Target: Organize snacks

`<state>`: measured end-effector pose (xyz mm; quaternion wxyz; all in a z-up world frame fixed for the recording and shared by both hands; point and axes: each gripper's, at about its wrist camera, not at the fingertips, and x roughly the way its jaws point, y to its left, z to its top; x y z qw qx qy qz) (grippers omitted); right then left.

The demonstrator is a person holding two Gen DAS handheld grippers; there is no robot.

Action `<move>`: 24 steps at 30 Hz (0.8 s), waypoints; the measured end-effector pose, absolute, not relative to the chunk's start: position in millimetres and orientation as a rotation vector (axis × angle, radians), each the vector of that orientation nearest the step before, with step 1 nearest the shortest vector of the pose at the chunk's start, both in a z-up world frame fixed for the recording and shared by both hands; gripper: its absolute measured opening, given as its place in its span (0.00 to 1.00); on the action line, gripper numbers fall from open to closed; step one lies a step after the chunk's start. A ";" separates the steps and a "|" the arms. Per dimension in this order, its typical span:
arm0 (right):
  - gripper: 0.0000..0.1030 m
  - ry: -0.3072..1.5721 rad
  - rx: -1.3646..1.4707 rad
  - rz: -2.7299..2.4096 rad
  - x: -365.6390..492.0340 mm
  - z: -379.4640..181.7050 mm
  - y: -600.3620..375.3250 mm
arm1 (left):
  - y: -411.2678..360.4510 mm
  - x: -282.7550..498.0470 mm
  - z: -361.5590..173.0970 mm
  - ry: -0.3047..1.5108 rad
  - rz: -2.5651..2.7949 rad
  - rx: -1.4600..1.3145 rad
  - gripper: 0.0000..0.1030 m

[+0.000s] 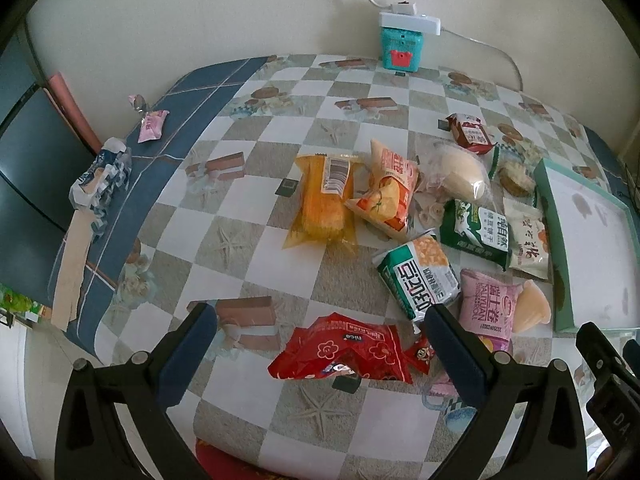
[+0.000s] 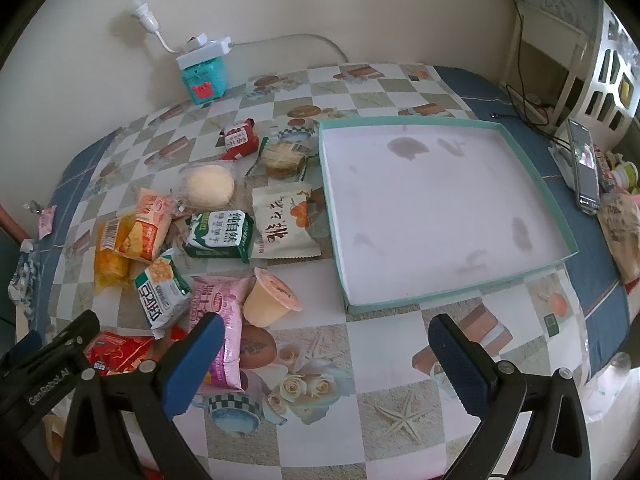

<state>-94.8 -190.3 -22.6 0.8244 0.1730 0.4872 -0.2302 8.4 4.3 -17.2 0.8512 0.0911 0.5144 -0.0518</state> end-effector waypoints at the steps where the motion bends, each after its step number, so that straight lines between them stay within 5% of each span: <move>1: 1.00 1.037 0.368 -0.490 -94.4 -22.8 -190.5 | 4.1 8.4 -17.5 1.084 -0.110 0.193 1.00; 24: 1.00 1.051 0.371 -0.499 -92.9 -25.9 -190.9 | 2.7 9.6 -20.5 1.102 -0.124 0.197 1.00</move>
